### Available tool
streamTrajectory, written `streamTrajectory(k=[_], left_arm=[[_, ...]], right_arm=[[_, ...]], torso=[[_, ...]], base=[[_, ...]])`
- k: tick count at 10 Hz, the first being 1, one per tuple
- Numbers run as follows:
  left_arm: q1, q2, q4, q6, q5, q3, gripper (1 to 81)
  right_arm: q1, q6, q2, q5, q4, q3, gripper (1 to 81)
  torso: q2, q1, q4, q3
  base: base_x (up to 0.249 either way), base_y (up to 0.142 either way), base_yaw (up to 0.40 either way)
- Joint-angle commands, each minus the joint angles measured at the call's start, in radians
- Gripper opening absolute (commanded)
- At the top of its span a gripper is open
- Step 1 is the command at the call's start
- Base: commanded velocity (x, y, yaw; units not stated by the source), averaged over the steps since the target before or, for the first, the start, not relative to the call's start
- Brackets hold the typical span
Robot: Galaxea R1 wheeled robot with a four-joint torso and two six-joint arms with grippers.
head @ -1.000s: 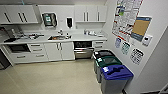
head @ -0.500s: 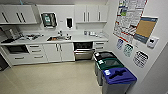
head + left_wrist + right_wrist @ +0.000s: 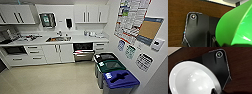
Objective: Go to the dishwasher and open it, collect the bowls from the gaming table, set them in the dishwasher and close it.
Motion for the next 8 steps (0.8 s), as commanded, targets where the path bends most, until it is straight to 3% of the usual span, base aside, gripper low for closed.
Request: streamTrajectory(k=[1, 8], left_arm=[[-0.038, -0.021, 0.012, 0.005, 0.026, 0.008, 1.0], [-0.038, -0.023, 0.012, 0.005, 0.026, 0.011, 1.0]], right_arm=[[0.047, 0.000, -0.009, -0.085, 0.002, -0.003, 1.0], [0.049, 0.000, -0.009, -0.085, 0.002, -0.003, 1.0]], torso=[[0.000, 0.000, 0.000, 0.000], [0.000, 0.000, 0.000, 0.000]], base=[[0.136, 0.075, 0.000], [0.135, 0.075, 0.000]])
